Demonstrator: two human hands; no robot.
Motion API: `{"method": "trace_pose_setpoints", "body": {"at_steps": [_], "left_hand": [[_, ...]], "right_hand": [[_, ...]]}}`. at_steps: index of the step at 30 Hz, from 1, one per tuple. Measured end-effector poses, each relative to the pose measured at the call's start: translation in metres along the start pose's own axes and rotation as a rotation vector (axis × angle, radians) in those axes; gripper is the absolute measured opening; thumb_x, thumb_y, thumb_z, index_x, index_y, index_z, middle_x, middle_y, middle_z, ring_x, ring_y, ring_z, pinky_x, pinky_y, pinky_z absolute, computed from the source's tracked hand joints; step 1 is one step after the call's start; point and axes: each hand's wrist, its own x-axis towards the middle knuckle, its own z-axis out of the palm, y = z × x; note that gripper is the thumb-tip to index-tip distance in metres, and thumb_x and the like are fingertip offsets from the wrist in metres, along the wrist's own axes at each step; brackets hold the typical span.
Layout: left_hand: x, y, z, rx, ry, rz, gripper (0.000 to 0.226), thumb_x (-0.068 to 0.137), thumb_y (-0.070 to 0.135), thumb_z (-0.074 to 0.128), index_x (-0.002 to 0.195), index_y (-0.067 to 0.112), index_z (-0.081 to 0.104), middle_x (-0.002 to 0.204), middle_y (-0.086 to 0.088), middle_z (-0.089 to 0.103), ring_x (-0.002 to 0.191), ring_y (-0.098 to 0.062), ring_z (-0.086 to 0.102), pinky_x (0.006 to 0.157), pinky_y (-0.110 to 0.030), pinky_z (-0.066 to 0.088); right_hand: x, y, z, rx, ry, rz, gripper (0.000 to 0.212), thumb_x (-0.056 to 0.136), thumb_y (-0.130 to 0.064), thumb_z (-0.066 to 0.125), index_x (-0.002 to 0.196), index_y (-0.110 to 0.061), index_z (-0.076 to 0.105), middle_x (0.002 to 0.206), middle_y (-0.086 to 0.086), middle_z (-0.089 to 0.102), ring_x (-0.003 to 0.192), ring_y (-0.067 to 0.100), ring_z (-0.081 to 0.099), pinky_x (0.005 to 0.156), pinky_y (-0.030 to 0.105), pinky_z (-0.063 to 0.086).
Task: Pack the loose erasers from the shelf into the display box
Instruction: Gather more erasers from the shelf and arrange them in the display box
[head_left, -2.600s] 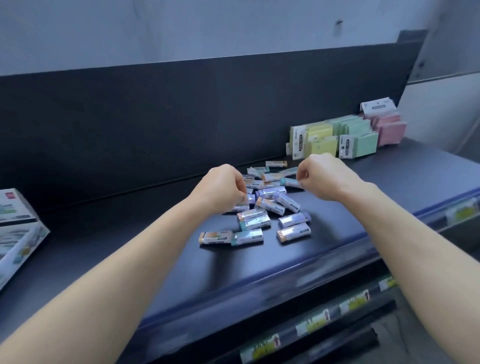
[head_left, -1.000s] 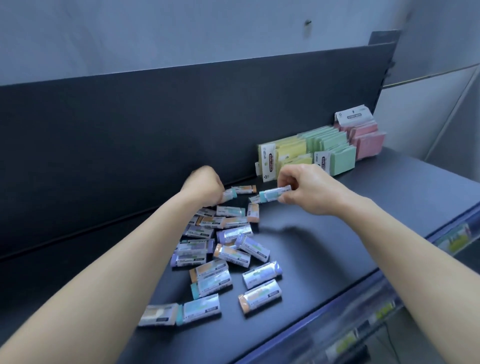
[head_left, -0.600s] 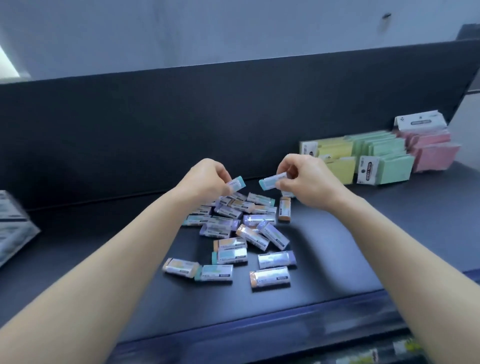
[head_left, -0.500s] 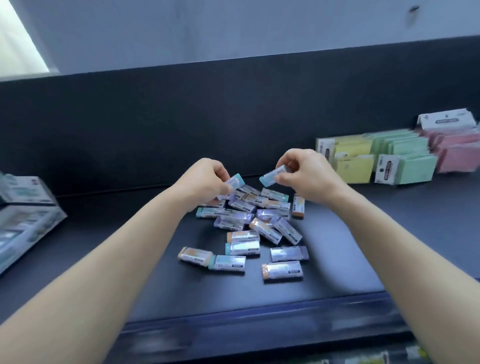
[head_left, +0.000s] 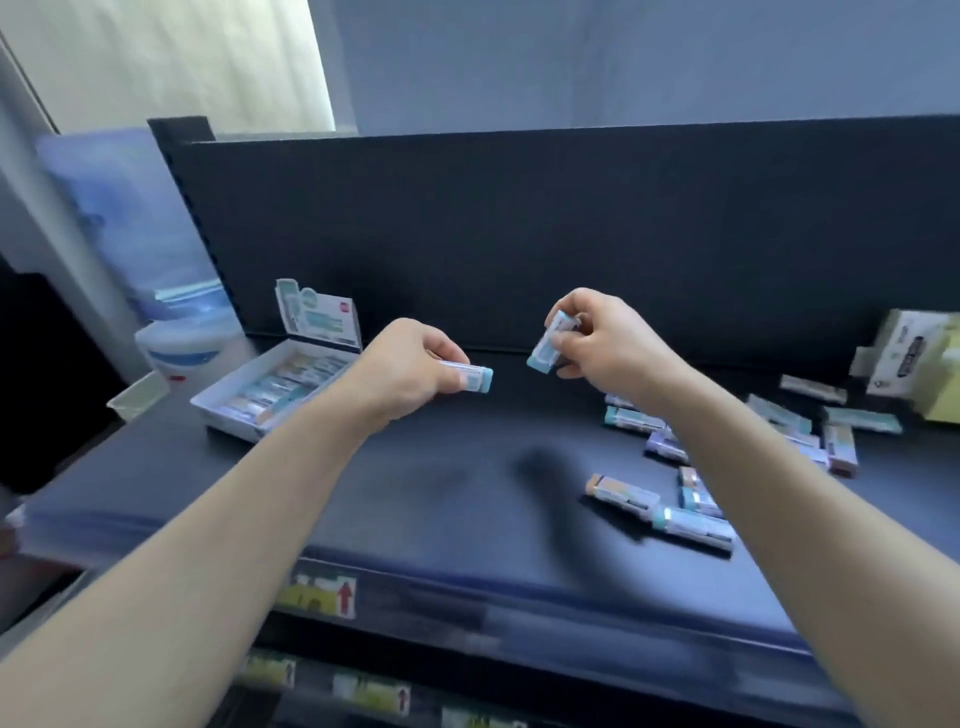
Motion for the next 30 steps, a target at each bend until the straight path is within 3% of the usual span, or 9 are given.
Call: {"method": "trace_pose_setpoints", "body": {"at_steps": [4, 7, 9, 14, 17, 20, 23, 26, 30], "left_hand": [[0.003, -0.042, -0.051, -0.043, 0.098, -0.016, 0.015, 0.077, 0.011, 0.074, 0.084, 0.015, 0.061, 0.074, -0.003, 0.057, 0.065, -0.016, 0.051, 0.066, -0.028, 0.043], [0.007, -0.068, -0.086, -0.097, 0.148, -0.033, 0.024, 0.074, 0.005, 0.076, 0.08, 0.013, 0.054, 0.077, -0.007, 0.06, 0.068, -0.021, 0.055, 0.071, -0.036, 0.047], [0.009, -0.085, -0.107, -0.121, 0.177, -0.044, 0.026, 0.073, 0.002, 0.077, 0.077, 0.013, 0.053, 0.082, -0.012, 0.063, 0.075, -0.025, 0.059, 0.077, -0.04, 0.051], [0.008, -0.118, -0.144, -0.095, 0.182, -0.055, 0.021, 0.073, 0.0, 0.076, 0.072, 0.011, 0.058, 0.071, -0.007, 0.058, 0.072, -0.021, 0.054, 0.078, -0.04, 0.051], [0.009, -0.132, -0.152, -0.081, 0.161, -0.078, 0.02, 0.075, 0.0, 0.075, 0.072, 0.012, 0.06, 0.072, -0.007, 0.059, 0.072, -0.021, 0.055, 0.077, -0.039, 0.051], [0.011, -0.14, -0.151, -0.083, 0.143, -0.096, 0.021, 0.075, -0.001, 0.074, 0.074, 0.013, 0.058, 0.071, -0.004, 0.058, 0.072, -0.021, 0.055, 0.073, -0.034, 0.049], [0.017, -0.145, -0.148, -0.073, 0.151, -0.123, 0.023, 0.073, 0.003, 0.076, 0.078, 0.015, 0.056, 0.081, -0.009, 0.063, 0.08, -0.027, 0.061, 0.085, -0.045, 0.054], [0.021, -0.146, -0.145, -0.045, 0.168, -0.17, 0.023, 0.071, 0.005, 0.076, 0.08, 0.015, 0.057, 0.089, -0.016, 0.067, 0.09, -0.035, 0.066, 0.087, -0.051, 0.053], [0.026, -0.142, -0.143, -0.029, 0.14, -0.201, 0.02, 0.076, 0.0, 0.072, 0.08, 0.013, 0.058, 0.087, -0.019, 0.066, 0.078, -0.028, 0.061, 0.087, -0.05, 0.053]], "right_hand": [[0.012, -0.036, 0.054, 0.028, -0.046, -0.01, 0.02, 0.096, -0.005, 0.041, 0.103, -0.017, 0.056, 0.086, 0.004, 0.052, 0.075, 0.02, 0.061, 0.064, 0.029, 0.059], [0.02, -0.061, 0.089, 0.073, -0.068, -0.017, 0.023, 0.098, -0.005, 0.041, 0.11, -0.02, 0.052, 0.087, 0.004, 0.049, 0.073, 0.023, 0.064, 0.064, 0.03, 0.06], [0.026, -0.075, 0.112, 0.079, -0.062, -0.033, 0.021, 0.097, -0.006, 0.047, 0.111, -0.022, 0.048, 0.087, 0.002, 0.048, 0.075, 0.021, 0.062, 0.061, 0.028, 0.06], [0.04, -0.095, 0.155, 0.028, -0.076, -0.028, 0.023, 0.089, 0.001, 0.055, 0.104, -0.013, 0.045, 0.099, 0.007, 0.057, 0.087, 0.021, 0.062, 0.067, 0.033, 0.059], [0.045, -0.1, 0.169, 0.009, -0.089, -0.034, 0.021, 0.088, 0.003, 0.055, 0.101, -0.011, 0.048, 0.101, 0.008, 0.059, 0.088, 0.021, 0.062, 0.062, 0.028, 0.058], [0.05, -0.101, 0.176, -0.014, -0.106, -0.042, 0.022, 0.087, 0.004, 0.054, 0.101, -0.012, 0.05, 0.099, 0.008, 0.06, 0.092, 0.027, 0.064, 0.069, 0.037, 0.06], [0.057, -0.099, 0.177, -0.036, -0.133, -0.065, 0.023, 0.086, 0.004, 0.054, 0.102, -0.013, 0.051, 0.093, 0.004, 0.06, 0.094, 0.03, 0.065, 0.074, 0.043, 0.059], [0.067, -0.097, 0.177, -0.035, -0.167, -0.086, 0.024, 0.086, 0.005, 0.052, 0.103, -0.013, 0.051, 0.092, 0.002, 0.06, 0.095, 0.029, 0.065, 0.076, 0.045, 0.059], [0.081, -0.094, 0.18, -0.065, -0.22, -0.114, 0.027, 0.086, 0.001, 0.053, 0.105, -0.017, 0.052, 0.093, 0.001, 0.061, 0.093, 0.026, 0.065, 0.078, 0.048, 0.058]]}}
